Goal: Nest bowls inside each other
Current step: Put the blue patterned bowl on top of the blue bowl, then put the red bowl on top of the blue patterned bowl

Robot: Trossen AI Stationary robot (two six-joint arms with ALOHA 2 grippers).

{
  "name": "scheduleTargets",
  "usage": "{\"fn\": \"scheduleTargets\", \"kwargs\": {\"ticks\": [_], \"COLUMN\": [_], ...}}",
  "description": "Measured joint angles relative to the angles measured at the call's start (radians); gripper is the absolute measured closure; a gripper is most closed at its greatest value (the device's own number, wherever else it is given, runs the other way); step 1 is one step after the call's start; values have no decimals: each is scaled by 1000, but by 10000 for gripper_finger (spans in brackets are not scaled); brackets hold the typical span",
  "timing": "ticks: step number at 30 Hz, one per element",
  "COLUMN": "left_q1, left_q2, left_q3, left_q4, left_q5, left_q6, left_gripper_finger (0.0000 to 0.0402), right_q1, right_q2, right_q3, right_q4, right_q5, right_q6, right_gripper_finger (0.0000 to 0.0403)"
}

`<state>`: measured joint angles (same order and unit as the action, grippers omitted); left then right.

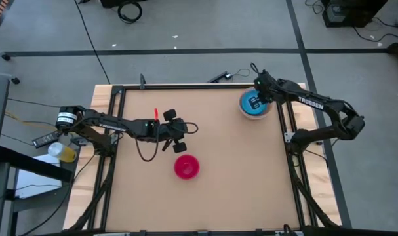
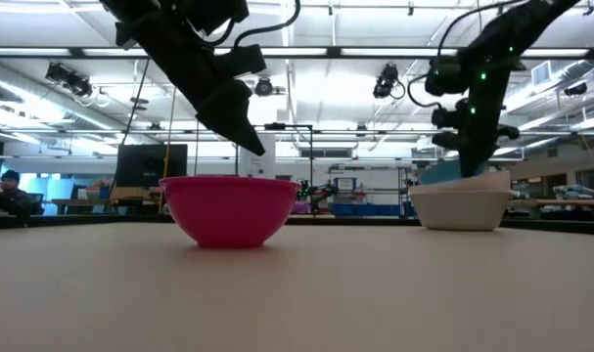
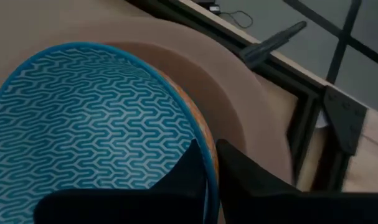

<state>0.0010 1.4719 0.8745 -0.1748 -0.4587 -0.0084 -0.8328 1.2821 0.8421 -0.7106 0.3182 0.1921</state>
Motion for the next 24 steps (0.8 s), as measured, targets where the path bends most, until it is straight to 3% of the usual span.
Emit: {"fn": "scheduleTargets", "kwargs": {"ticks": [12, 17, 24], "left_q1": [3, 3, 8], "left_q2": [0, 0, 0], "left_q3": [0, 0, 3], "left_q4": [-2, -21, -76], "left_q5": [10, 35, 35], "left_q6": [-14, -75, -77], "left_gripper_finger": [351, 351, 351], "right_q1": [-40, -36, -33], "right_q2": [11, -80, -254], "right_q3": [-50, -18, -6], "right_q4": [89, 95, 78], "right_q5": [-53, -51, -134], "right_q6": [0, 7, 8], "right_gripper_finger": [289, 256, 230]}}
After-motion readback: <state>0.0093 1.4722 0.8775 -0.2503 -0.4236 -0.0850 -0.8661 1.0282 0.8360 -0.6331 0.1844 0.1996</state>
